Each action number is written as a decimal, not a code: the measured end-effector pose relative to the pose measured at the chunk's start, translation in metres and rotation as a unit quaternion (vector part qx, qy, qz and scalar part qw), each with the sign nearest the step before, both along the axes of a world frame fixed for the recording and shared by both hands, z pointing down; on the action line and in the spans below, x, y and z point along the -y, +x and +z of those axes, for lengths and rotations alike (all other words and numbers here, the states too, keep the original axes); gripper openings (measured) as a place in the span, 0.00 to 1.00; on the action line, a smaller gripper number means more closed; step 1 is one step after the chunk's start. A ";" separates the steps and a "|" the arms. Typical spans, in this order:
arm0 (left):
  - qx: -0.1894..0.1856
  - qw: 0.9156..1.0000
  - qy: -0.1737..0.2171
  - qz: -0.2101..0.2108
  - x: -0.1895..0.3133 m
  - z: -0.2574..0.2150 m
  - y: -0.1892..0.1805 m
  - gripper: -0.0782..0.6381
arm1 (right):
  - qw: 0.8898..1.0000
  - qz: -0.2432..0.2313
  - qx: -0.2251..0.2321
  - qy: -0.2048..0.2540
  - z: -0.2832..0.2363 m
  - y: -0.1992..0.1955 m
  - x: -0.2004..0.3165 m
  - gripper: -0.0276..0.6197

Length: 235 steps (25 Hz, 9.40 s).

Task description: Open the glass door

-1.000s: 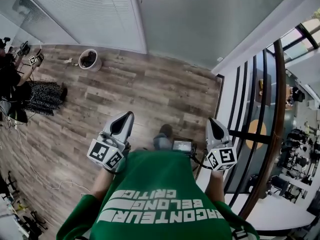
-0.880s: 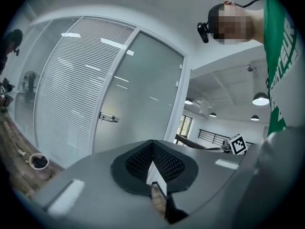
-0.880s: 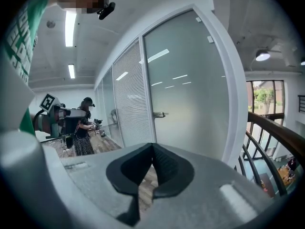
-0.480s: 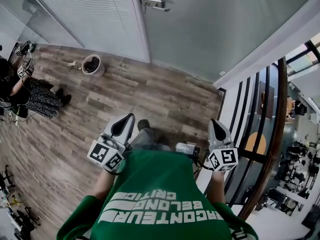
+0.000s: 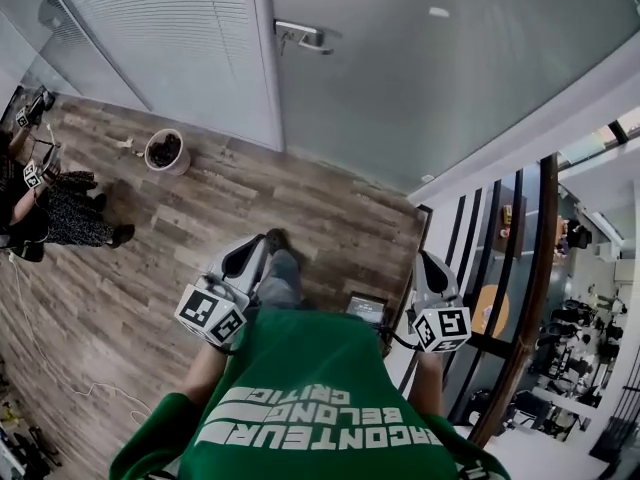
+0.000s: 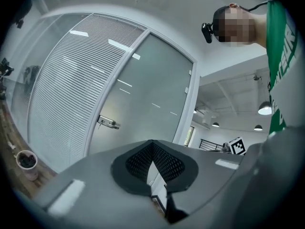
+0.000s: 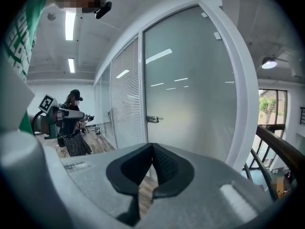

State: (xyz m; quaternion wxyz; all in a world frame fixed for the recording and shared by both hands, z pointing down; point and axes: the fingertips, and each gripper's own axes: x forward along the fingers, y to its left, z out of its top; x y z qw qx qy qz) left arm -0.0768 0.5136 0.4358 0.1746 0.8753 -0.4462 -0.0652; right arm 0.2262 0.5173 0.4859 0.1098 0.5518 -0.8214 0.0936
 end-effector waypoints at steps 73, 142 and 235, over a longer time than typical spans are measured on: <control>0.057 0.990 -0.122 0.029 0.512 0.110 0.076 0.13 | 0.865 -0.286 -0.412 -0.020 0.106 -0.212 0.511 0.15; 0.117 0.983 -0.143 -0.006 0.558 0.148 0.072 0.13 | 0.879 -0.295 -0.372 -0.048 0.146 -0.217 0.554 0.15; 0.113 0.984 -0.128 0.051 0.822 0.192 0.127 0.13 | 0.939 -0.196 -0.241 -0.147 0.184 -0.156 0.818 0.15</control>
